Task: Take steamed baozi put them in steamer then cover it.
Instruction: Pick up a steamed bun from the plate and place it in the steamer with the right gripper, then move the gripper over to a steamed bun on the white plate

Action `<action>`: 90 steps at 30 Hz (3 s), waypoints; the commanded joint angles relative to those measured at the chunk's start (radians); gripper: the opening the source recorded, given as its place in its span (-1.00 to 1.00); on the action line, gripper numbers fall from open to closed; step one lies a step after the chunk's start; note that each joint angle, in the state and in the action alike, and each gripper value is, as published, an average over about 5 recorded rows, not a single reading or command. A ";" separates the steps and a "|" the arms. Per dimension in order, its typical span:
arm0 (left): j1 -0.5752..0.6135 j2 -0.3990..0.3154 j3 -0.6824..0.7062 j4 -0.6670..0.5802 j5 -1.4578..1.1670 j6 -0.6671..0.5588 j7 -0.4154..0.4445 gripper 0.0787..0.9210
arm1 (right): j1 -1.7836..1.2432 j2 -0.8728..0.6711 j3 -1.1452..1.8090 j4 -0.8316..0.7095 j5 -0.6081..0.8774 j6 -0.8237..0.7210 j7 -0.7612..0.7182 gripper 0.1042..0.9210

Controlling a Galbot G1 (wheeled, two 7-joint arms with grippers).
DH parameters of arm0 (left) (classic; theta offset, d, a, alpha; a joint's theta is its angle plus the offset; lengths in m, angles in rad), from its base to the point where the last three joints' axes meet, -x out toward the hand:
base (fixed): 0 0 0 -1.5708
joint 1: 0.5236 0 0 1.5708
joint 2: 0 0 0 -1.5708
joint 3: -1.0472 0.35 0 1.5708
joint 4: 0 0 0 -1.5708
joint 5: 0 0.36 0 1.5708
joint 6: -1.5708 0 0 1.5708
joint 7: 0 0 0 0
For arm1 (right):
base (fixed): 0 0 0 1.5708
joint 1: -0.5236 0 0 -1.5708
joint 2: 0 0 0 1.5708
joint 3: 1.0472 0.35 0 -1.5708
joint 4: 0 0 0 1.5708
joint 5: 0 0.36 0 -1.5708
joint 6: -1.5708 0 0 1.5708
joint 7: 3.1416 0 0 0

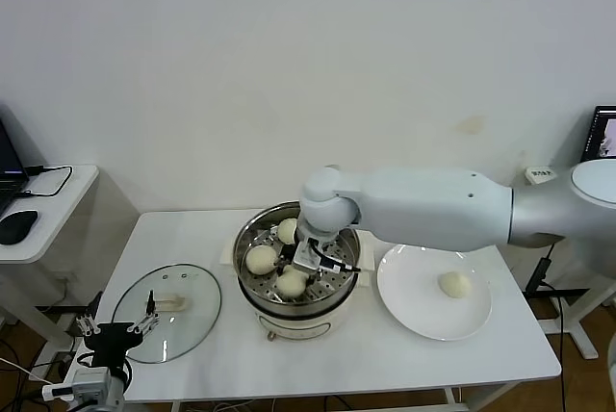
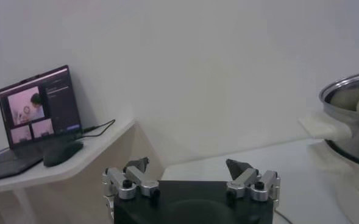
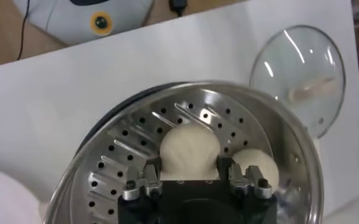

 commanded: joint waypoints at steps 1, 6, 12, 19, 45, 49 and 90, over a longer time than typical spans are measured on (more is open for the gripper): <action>-0.001 0.000 0.000 0.000 0.001 0.000 0.000 0.77 | 0.015 -0.017 0.006 0.018 -0.012 0.031 -0.018 0.47; -0.003 0.006 -0.002 0.000 0.000 0.001 0.000 0.77 | 0.042 -0.091 0.053 0.018 0.006 0.008 -0.053 0.72; -0.007 0.018 -0.005 0.001 -0.004 0.001 0.001 0.77 | 0.055 -0.275 0.123 0.029 0.045 -0.094 -0.113 0.76; -0.018 0.035 0.004 0.009 -0.007 0.002 0.002 0.77 | -0.003 -0.516 0.217 0.095 0.100 -0.400 -0.118 0.76; -0.030 0.066 0.021 0.037 -0.008 0.003 0.002 0.77 | -0.686 -0.684 0.710 -0.198 -0.199 -0.360 -0.100 0.76; -0.029 0.064 0.019 0.038 -0.008 0.004 0.003 0.77 | -0.728 -0.644 0.746 -0.238 -0.218 -0.359 -0.095 0.76; -0.032 0.057 0.018 0.046 -0.009 0.003 0.004 0.77 | -0.750 -0.538 0.795 -0.315 -0.257 -0.378 -0.049 0.27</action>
